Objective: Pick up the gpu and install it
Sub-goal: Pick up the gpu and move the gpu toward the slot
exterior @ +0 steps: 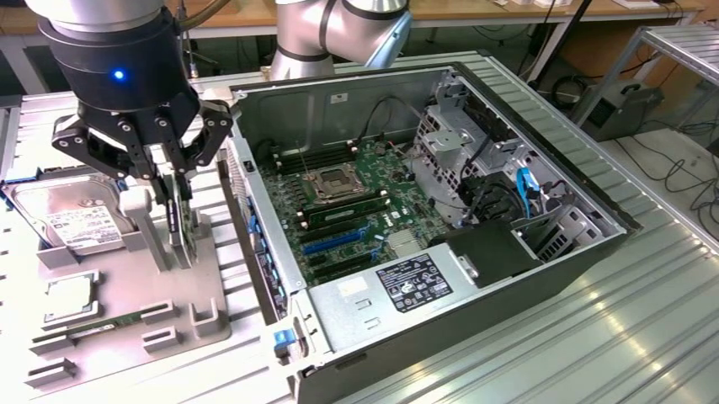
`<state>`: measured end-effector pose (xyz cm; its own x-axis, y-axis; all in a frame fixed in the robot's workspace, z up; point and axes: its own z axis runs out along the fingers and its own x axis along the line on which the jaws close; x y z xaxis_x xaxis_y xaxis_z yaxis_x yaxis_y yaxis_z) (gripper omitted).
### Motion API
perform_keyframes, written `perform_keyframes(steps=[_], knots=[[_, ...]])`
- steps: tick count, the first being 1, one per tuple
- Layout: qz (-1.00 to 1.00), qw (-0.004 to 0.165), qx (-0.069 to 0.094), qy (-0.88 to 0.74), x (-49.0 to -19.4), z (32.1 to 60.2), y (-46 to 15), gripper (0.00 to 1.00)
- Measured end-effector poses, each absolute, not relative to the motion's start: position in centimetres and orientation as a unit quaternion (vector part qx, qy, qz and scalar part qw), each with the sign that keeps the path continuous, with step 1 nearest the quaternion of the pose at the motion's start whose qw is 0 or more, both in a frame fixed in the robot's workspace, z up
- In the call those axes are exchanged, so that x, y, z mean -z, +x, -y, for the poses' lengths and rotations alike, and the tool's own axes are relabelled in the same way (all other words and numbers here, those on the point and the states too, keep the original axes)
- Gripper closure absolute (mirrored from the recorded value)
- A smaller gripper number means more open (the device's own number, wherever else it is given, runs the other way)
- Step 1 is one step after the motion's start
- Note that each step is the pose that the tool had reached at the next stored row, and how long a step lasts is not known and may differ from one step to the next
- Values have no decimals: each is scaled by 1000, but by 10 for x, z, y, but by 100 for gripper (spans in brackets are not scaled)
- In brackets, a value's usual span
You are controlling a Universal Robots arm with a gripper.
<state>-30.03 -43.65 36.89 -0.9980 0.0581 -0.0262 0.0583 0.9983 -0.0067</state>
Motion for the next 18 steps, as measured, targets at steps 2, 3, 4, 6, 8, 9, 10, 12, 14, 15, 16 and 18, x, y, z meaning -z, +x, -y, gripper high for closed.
perform_keyframes(steps=[2, 3, 4, 6, 8, 9, 10, 12, 14, 15, 16, 18], knots=[[-999, 13, 4, 29, -369, 436, -300, 74], [-999, 13, 4, 29, -369, 436, -300, 74], [-999, 13, 4, 29, -370, 436, -300, 74], [-999, 13, 4, 29, -370, 436, -300, 74], [-999, 13, 4, 29, -371, 436, -300, 74], [-999, 13, 4, 29, -371, 436, -300, 74], [-999, 13, 4, 29, -371, 436, -300, 74], [-999, 13, 4, 29, -372, 436, -300, 74], [-999, 13, 4, 29, -372, 436, -300, 74], [-999, 13, 4, 29, -373, 436, -300, 74], [-999, 13, 4, 29, -373, 436, -300, 74], [-999, 13, 4, 29, -373, 436, -300, 74]])
